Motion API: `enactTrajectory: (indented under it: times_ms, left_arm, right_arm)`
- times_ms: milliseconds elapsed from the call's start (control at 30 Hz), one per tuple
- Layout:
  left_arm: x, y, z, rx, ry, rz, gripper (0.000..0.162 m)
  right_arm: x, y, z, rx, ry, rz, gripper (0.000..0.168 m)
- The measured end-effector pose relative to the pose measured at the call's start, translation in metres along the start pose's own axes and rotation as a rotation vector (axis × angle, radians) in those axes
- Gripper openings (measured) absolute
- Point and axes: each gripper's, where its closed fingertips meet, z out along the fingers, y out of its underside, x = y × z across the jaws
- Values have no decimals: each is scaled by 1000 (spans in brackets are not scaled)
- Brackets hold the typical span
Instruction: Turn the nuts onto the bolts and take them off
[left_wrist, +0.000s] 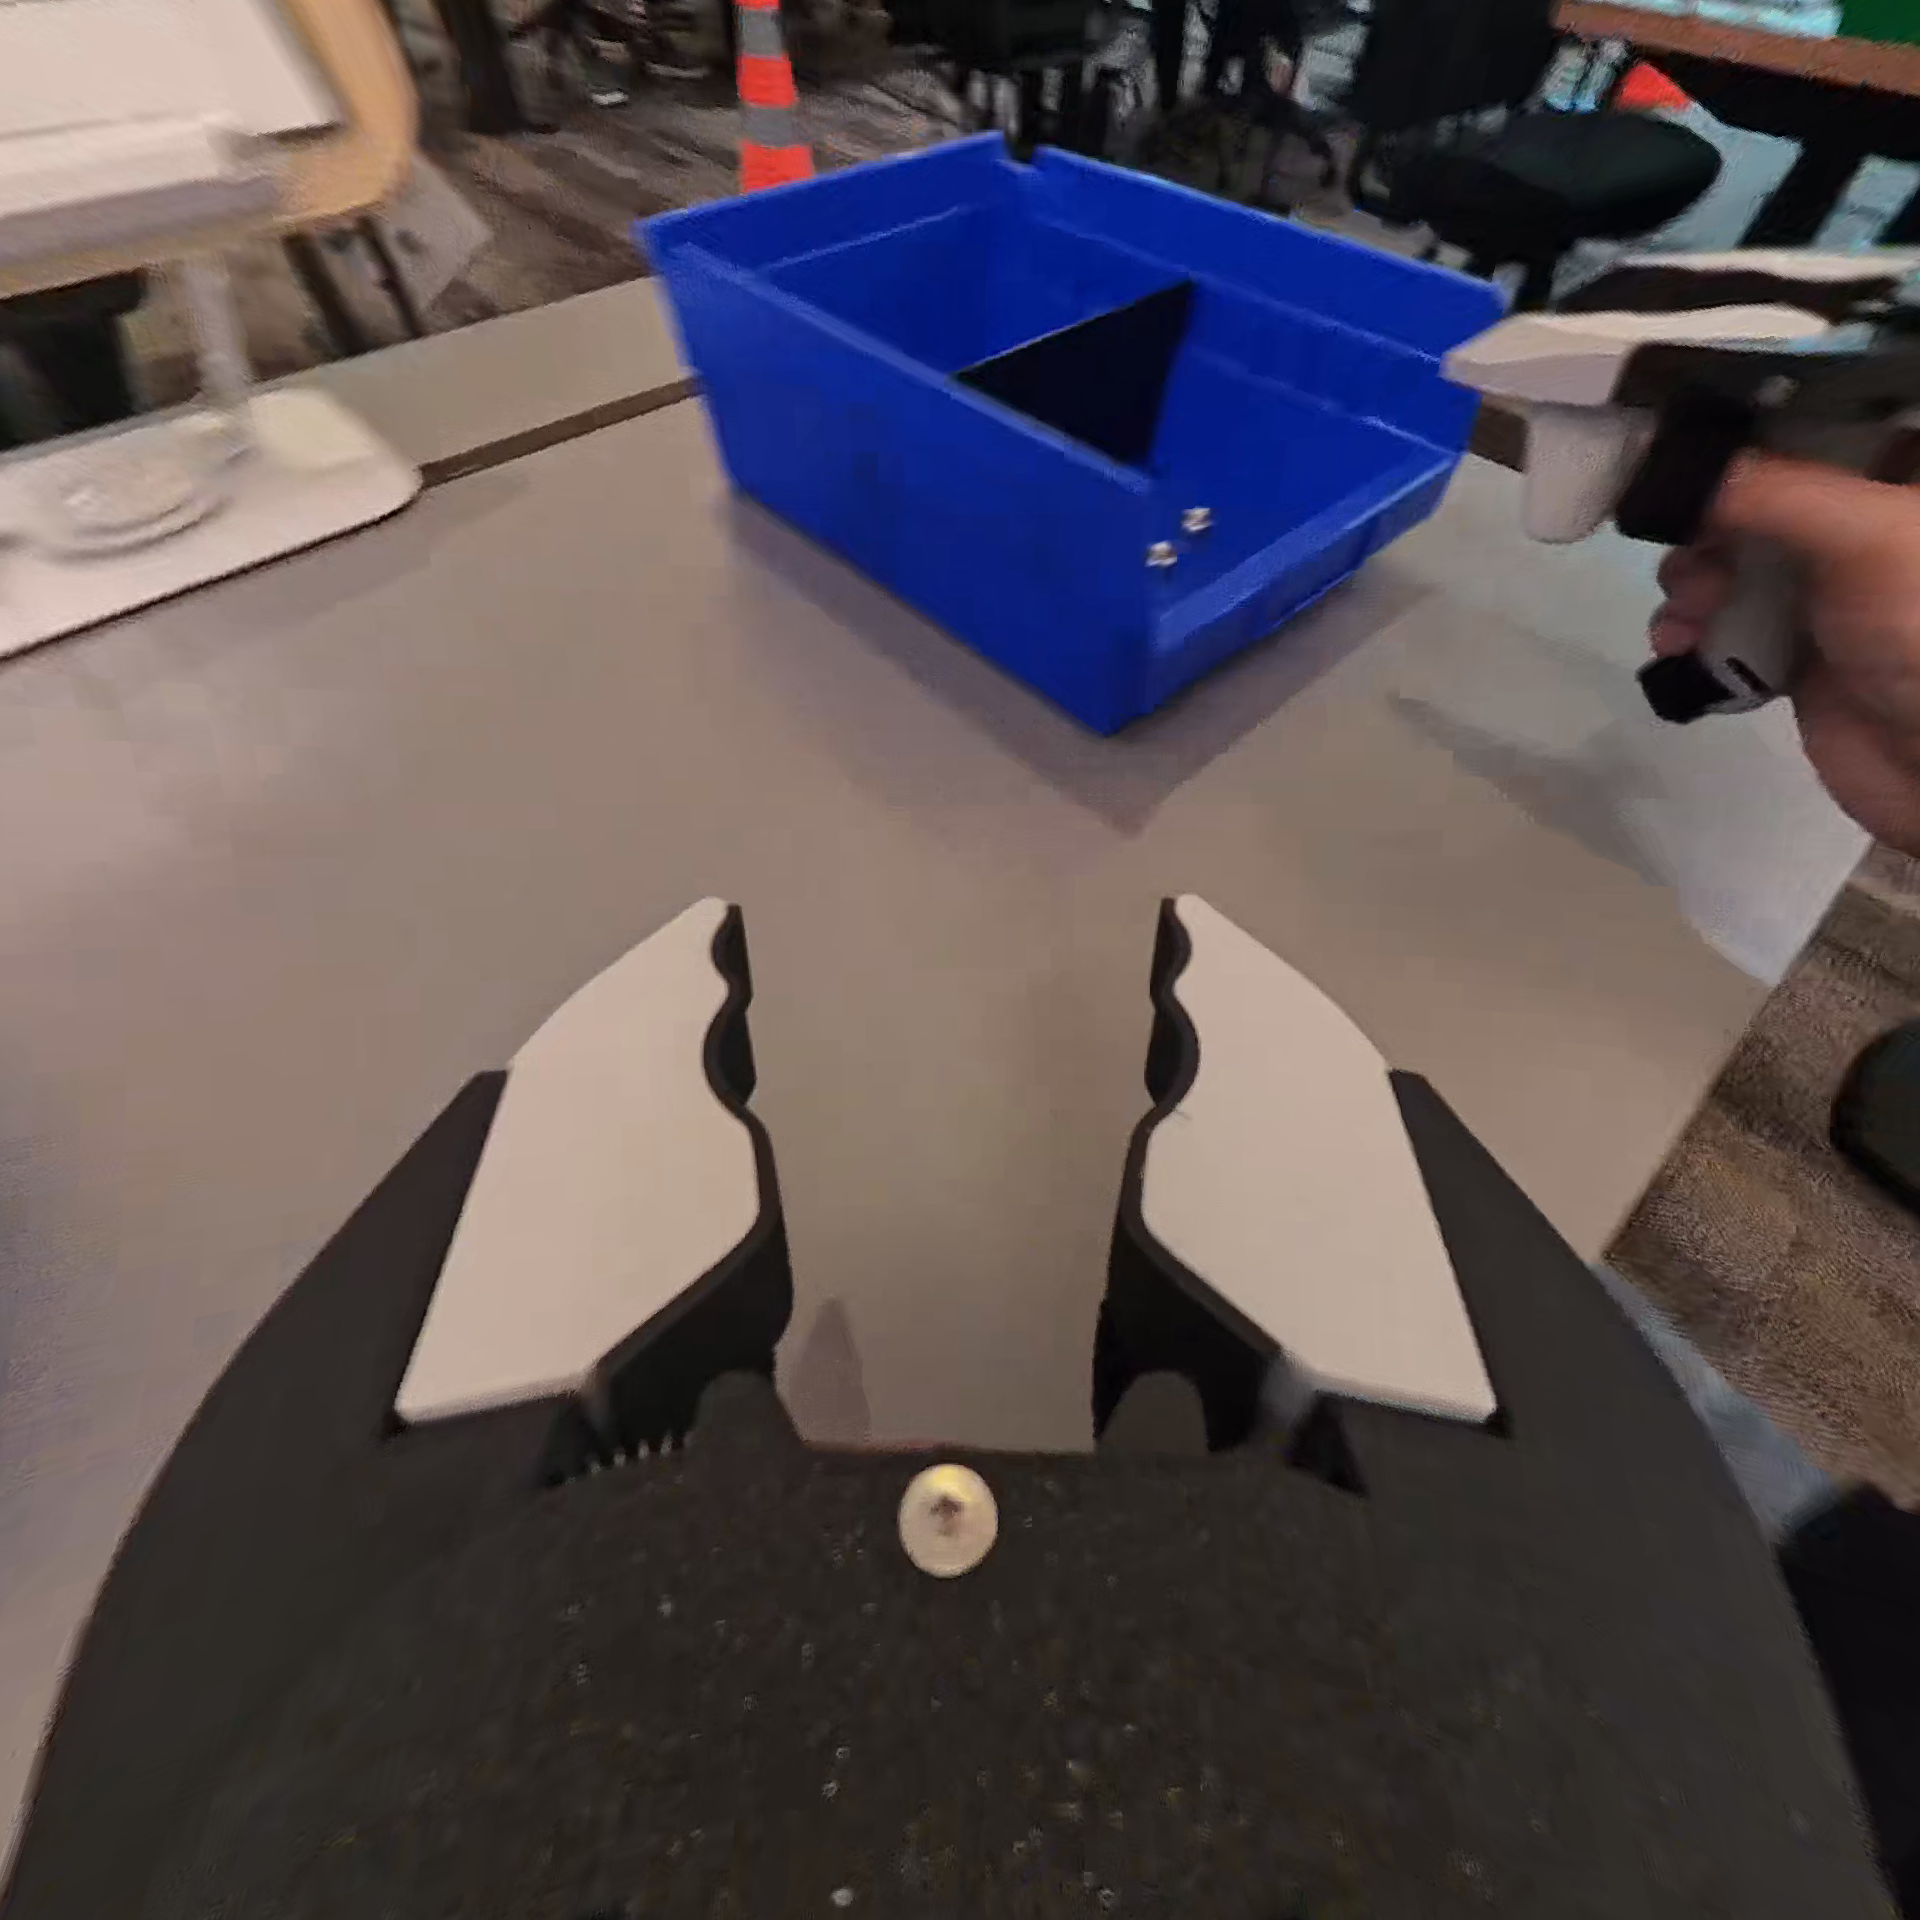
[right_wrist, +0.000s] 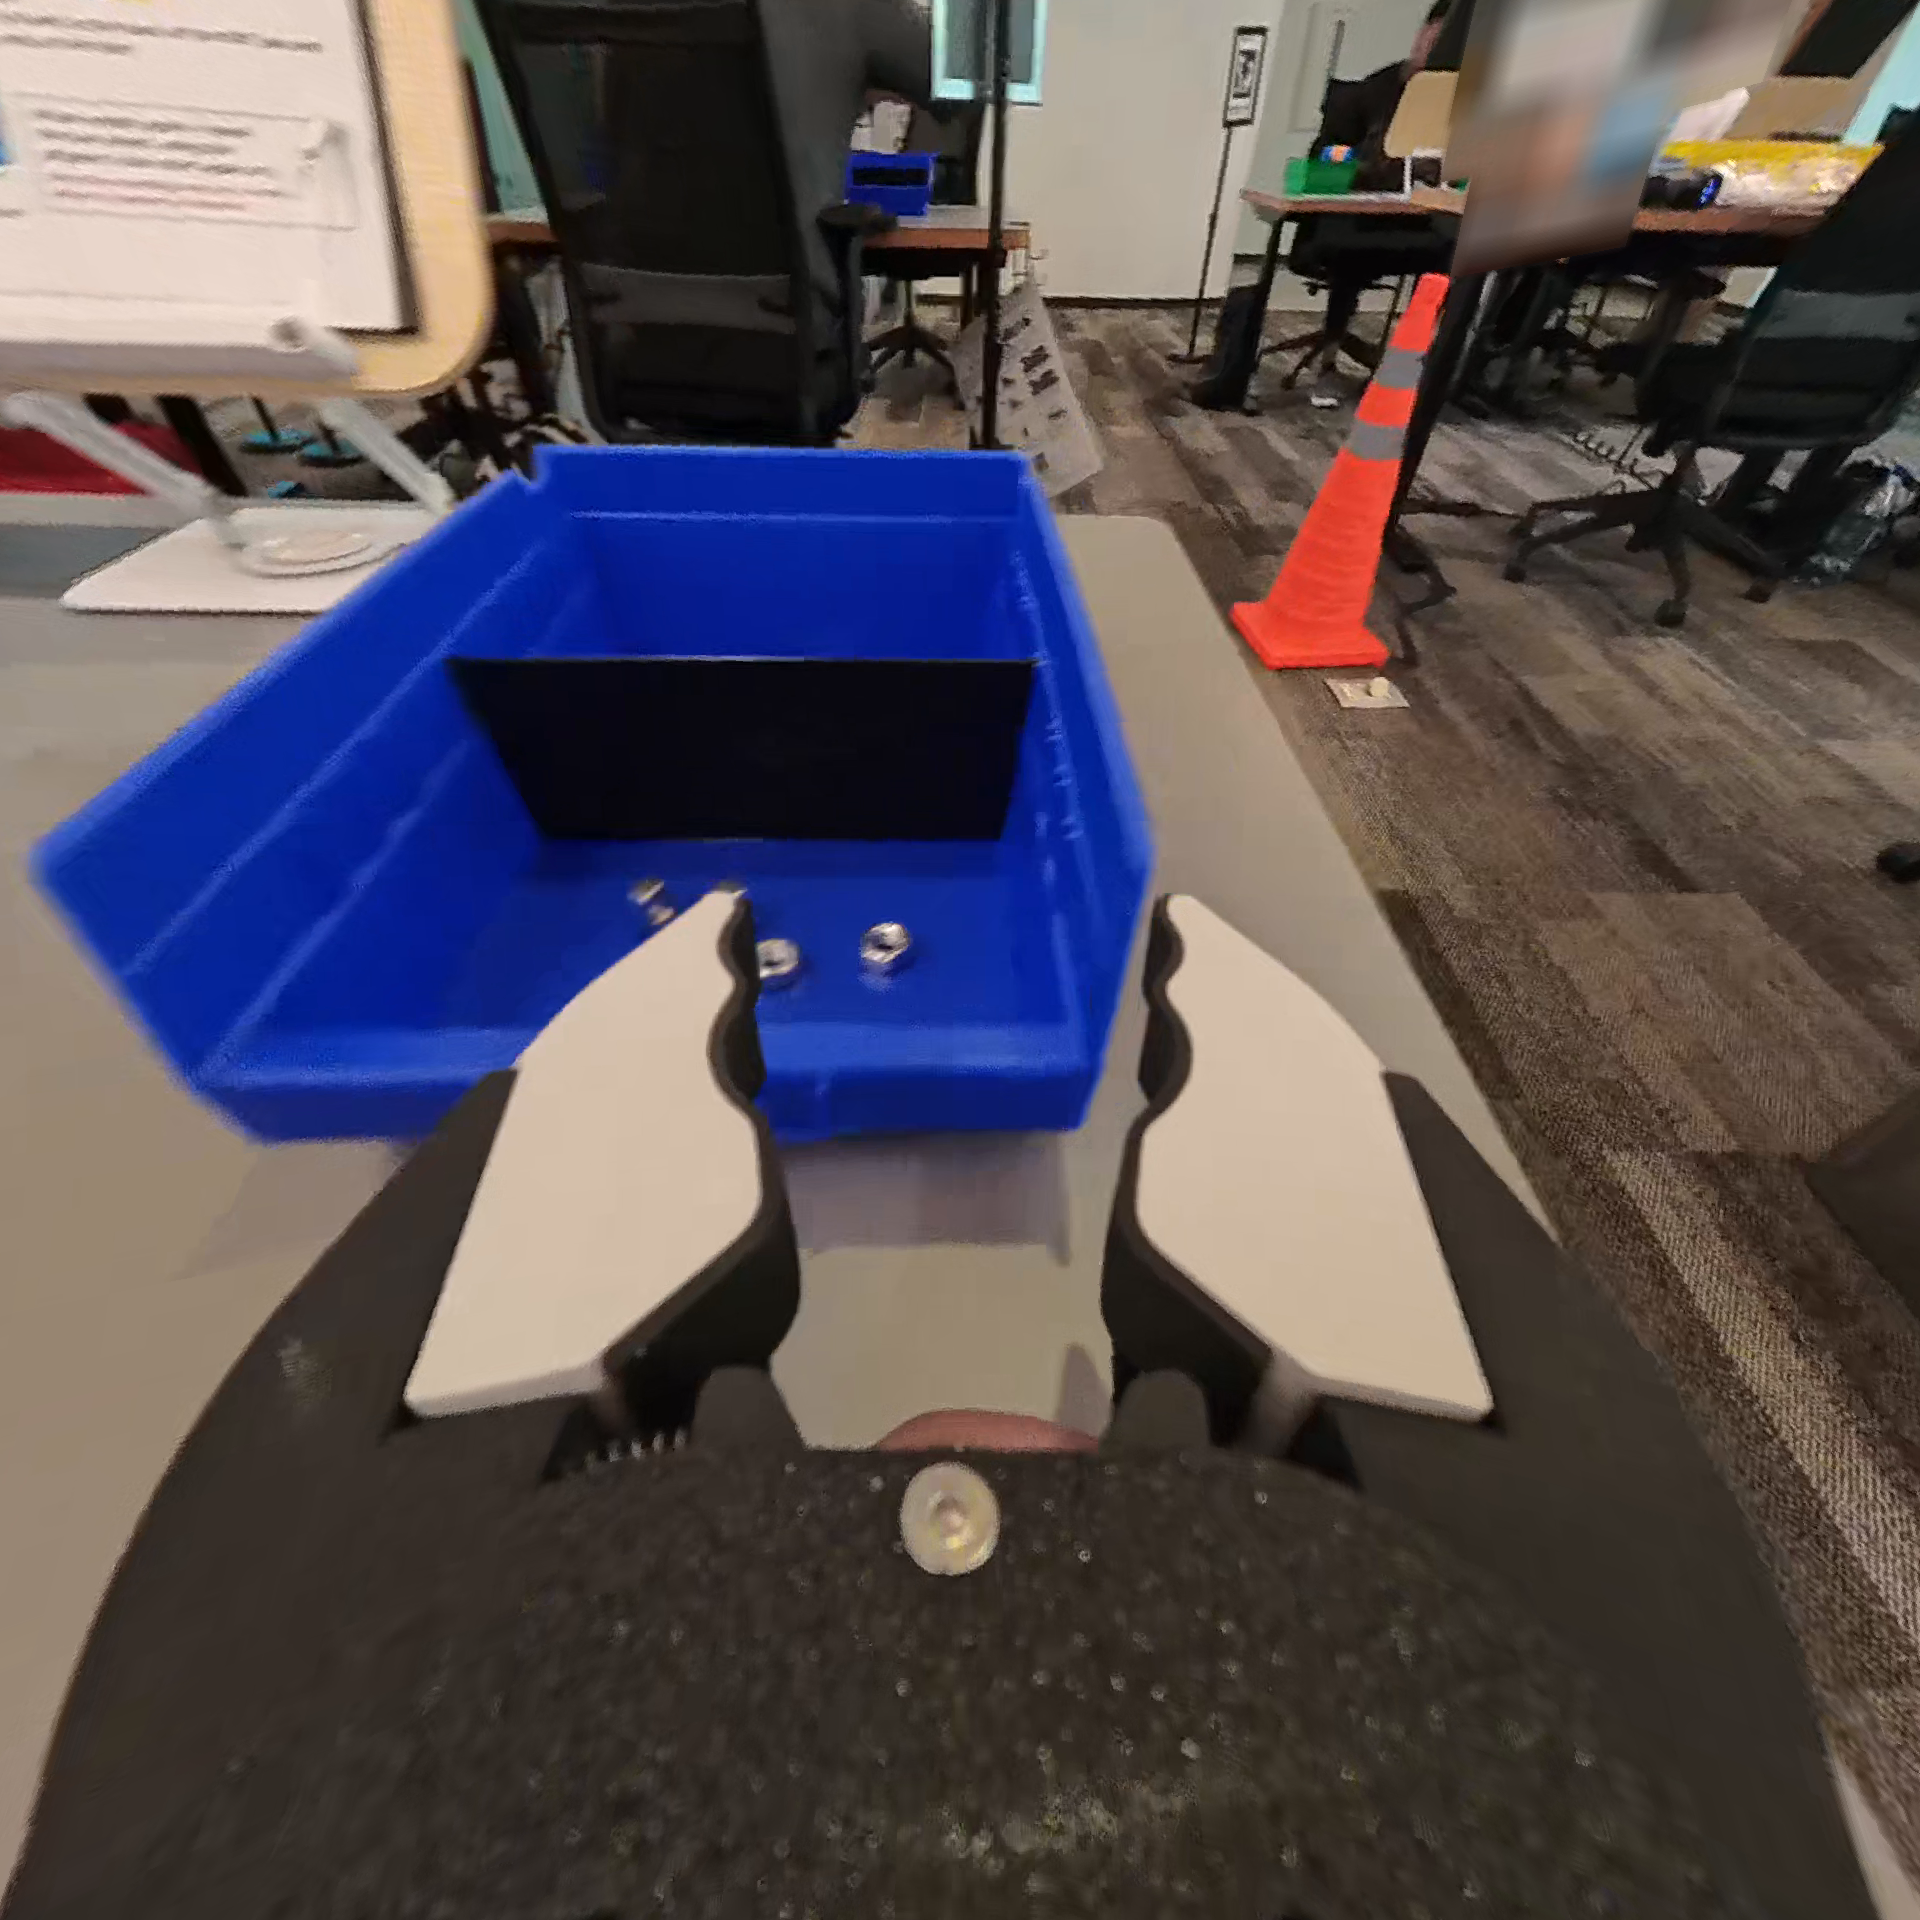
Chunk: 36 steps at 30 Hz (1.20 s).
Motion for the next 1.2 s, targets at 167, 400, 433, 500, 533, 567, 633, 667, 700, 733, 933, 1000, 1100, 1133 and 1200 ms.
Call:
enactTrajectory:
  times_ms: [167,400,433,500,533,567,633,667,700,733,933,1000,1100,1133,1200]
  left_arm:
    - [50,-33,121,-69,-52,93,75]
    - [24,-38,185,-121,-215,-25,19]
    - [18,-38,184,-129,-230,-48,15]
    - [2,-37,181,-144,-273,-88,8]
    - [-5,-38,177,-142,-291,-108,5]
    - [-13,-37,172,-140,-300,-132,4]
    - [-28,-36,154,-116,-304,-173,4]
    - [-38,-35,142,-101,-311,-173,4]
    - [-50,-35,127,-85,-330,-164,4]
    - [-62,-34,110,-69,-355,-156,4]
    - [-148,-10,6,-45,-511,-165,3]
    - [-171,4,-18,-62,-550,-166,3]
    - [-190,24,-34,-79,-563,-192,3]
    - [-194,30,-36,-83,-559,-201,3]
    - [-196,43,-34,-92,-551,-223,4]
  right_arm:
    - [21,4,45,-69,-52,92,71]
    - [20,19,60,-168,-9,175,14]
    - [20,20,57,-181,15,196,6]
    - [7,19,52,-179,14,195,5]
    - [0,17,48,-181,30,190,5]
    - [-9,14,44,-181,47,182,5]
    - [-33,2,37,-154,55,170,5]
    - [-48,-4,34,-132,51,160,5]
    - [-66,-10,31,-112,37,152,5]
    - [-86,-15,29,-97,21,145,5]
    - [-217,-9,39,-146,-72,91,5]
    - [-252,-2,42,-164,-117,98,5]
    - [-282,9,42,-188,-144,80,5]
    - [-287,13,42,-193,-148,67,5]
    - [-290,17,42,-185,-158,35,5]
